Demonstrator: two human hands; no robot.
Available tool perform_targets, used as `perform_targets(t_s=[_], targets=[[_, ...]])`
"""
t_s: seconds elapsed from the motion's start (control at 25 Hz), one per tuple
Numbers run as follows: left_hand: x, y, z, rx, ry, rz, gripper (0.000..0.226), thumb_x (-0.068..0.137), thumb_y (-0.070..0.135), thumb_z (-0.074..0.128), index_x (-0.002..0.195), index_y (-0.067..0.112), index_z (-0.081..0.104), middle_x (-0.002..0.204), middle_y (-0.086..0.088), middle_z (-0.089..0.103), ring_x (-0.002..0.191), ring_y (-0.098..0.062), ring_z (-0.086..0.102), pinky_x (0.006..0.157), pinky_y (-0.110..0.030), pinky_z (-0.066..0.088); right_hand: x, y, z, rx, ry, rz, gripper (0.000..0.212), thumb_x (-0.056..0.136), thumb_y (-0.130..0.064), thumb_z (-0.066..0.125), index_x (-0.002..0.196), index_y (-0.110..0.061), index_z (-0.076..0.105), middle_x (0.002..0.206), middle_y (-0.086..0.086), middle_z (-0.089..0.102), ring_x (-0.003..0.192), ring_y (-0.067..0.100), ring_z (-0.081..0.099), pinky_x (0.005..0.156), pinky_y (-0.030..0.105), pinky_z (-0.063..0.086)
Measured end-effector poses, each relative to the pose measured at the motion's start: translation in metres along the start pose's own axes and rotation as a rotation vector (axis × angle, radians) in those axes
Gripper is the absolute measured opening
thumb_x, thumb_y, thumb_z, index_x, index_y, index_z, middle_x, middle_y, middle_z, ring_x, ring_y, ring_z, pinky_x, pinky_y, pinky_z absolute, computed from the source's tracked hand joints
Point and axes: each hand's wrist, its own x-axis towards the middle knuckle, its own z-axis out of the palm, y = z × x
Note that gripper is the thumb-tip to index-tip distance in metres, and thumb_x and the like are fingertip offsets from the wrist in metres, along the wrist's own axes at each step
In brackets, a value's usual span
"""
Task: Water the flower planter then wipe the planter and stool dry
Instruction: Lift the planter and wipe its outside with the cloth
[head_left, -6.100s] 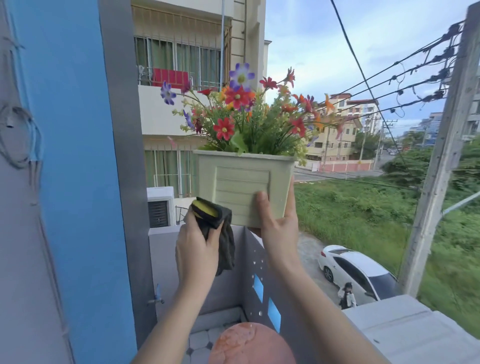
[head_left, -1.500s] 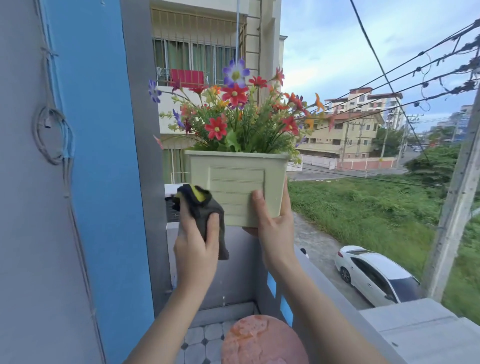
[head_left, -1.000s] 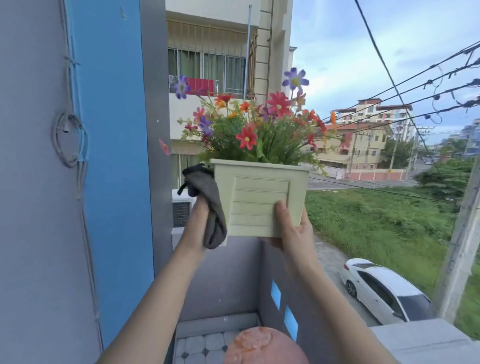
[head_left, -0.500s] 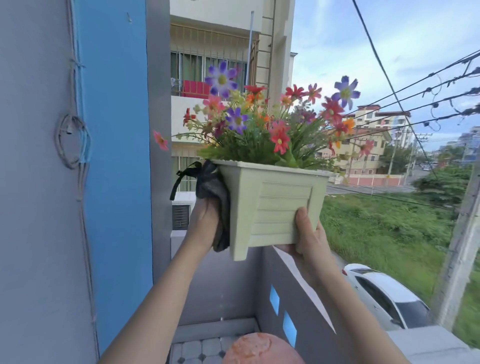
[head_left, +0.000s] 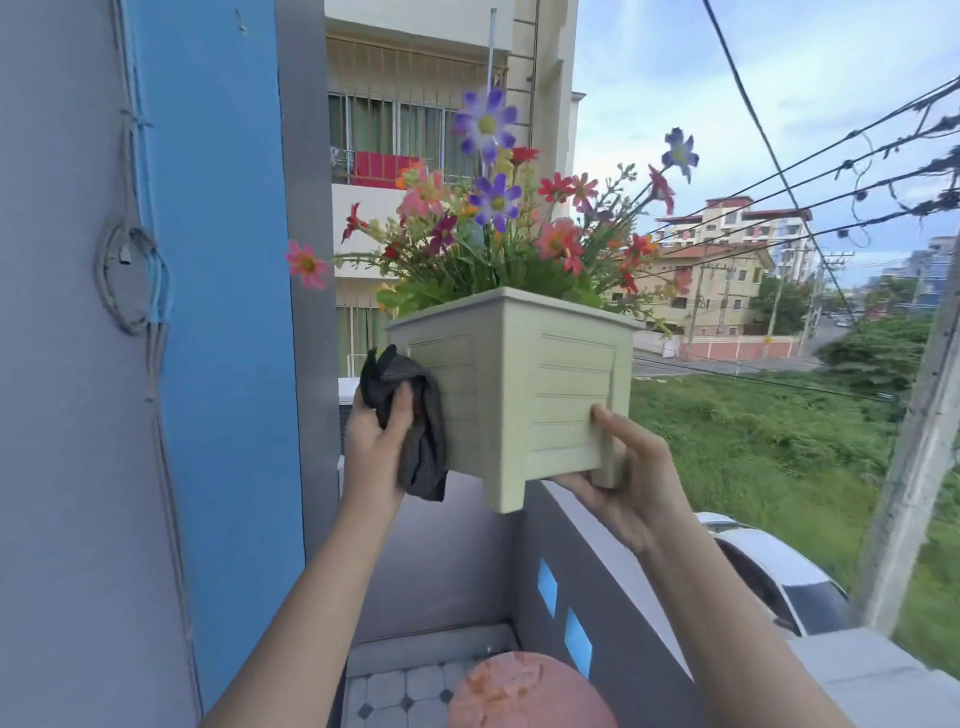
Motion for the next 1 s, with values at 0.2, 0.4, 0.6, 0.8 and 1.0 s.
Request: perform_targets(t_s=[0.2, 0.4, 0.6, 0.8, 1.0], targets=[[-0.003, 0.001, -0.004, 0.098, 0.156, 0.137, 0.039, 0.089, 0.029, 0.059, 0.123, 0.014, 0.049, 0.107, 0.002, 0.06, 0.098, -0.009, 0.059, 0.092, -0.029, 0.045, 0.001, 0.023, 0.018, 0.186, 0.141, -0.121, 0.068, 0.087, -0.004, 0.061, 0.148, -0.01, 0.032, 0.113, 0.007, 0.069, 0.08, 0.015, 0.073, 0.059, 0.033, 0.063], [-0.011, 0.002, -0.005, 0.276, 0.261, 0.25, 0.064, 0.079, 0.041, 0.052, 0.136, 0.011, 0.043, 0.109, 0.006, 0.061, 0.103, -0.009, 0.057, 0.088, -0.018, 0.043, 0.004, 0.043, 0.022, -0.11, 0.242, -0.28, 0.063, 0.099, -0.011, 0.052, 0.148, -0.041, 0.025, 0.133, 0.009, 0.058, 0.081, 0.014, 0.068, 0.055, 0.018, 0.056], [-0.025, 0.007, 0.004, 0.495, 0.33, 0.331, 0.069, 0.077, 0.04, 0.053, 0.142, 0.021, 0.038, 0.107, -0.001, 0.069, 0.085, -0.018, 0.061, 0.064, -0.019, 0.037, 0.009, 0.05, 0.029, -0.221, 0.019, -0.261, 0.074, 0.08, -0.066, 0.061, 0.145, -0.052, 0.029, 0.162, -0.009, 0.024, 0.145, 0.017, 0.033, 0.113, 0.05, 0.036], [-0.035, 0.009, 0.015, 0.746, 0.309, 0.508, 0.07, 0.083, 0.044, 0.048, 0.144, 0.012, 0.034, 0.115, -0.017, 0.067, 0.076, -0.04, 0.065, 0.053, -0.022, 0.028, 0.003, 0.047, 0.029, -0.405, 0.023, -0.358, 0.103, 0.068, -0.048, 0.078, 0.151, -0.041, 0.017, 0.148, -0.004, 0.049, 0.129, 0.02, 0.055, 0.105, 0.062, 0.042], [-0.034, 0.025, 0.02, 0.781, 0.225, 0.653, 0.068, 0.086, 0.033, 0.048, 0.145, 0.008, 0.026, 0.111, -0.021, 0.066, 0.081, -0.037, 0.065, 0.059, -0.026, 0.033, 0.0, 0.038, 0.03, -0.405, 0.05, -0.365, 0.097, 0.066, -0.044, 0.077, 0.149, -0.032, 0.028, 0.135, -0.003, 0.062, 0.116, 0.017, 0.064, 0.098, 0.053, 0.051]])
